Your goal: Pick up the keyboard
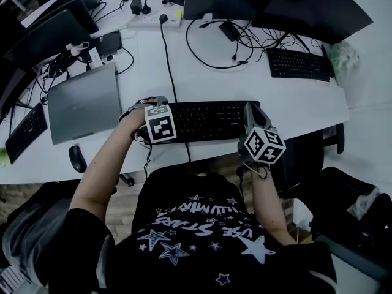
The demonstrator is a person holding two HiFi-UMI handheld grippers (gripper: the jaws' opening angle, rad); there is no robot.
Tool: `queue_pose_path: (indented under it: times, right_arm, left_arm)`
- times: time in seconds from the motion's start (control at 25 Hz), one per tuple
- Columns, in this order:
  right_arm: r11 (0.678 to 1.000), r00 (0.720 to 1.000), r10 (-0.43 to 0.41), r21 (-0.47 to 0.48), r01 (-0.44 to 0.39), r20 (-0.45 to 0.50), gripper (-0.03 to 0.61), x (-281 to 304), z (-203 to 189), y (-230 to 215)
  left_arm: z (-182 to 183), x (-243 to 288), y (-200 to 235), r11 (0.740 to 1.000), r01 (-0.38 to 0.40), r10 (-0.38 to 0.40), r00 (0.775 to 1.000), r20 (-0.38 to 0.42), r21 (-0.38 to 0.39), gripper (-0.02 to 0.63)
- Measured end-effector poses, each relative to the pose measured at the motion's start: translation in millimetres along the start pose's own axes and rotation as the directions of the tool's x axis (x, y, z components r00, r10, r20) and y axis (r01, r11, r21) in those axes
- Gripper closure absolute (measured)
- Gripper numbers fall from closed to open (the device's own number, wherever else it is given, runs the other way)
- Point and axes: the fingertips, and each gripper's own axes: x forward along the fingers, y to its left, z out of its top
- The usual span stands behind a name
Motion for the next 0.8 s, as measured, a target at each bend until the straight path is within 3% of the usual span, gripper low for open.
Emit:
queue_pose_path:
  times: [0.24, 0.56, 0.68, 0.8]
  right_arm:
    - [1.0, 0.999, 0.019, -0.02, -0.02, -0.025, 0.572, 7, -3, 9]
    - [0.994, 0.994, 0.069, -0.075, -0.075, -0.083, 0.572, 10, -16, 17]
    - [0.982, 0.984, 0.118, -0.132, -0.135, -0.132, 0.572, 13, -12, 16]
    - [0.953, 0.952, 0.202, -0.179, -0.245, -0.231, 0.569, 22, -7, 20]
  left_arm:
    - [2, 5, 0, 0.997, 0.076, -0.074, 0.994, -0.078, 0.023, 0.058]
    - [1, 9, 1, 0.998, 0.062, -0.06, 0.992, -0.112, 0.016, 0.052]
    - [-2, 9, 0, 0.999, 0.04, -0.04, 0.991, -0.127, -0.006, 0.054]
    - [-2, 8, -1, 1.0, 0.012, -0.013, 0.992, -0.123, -0.009, 0.055]
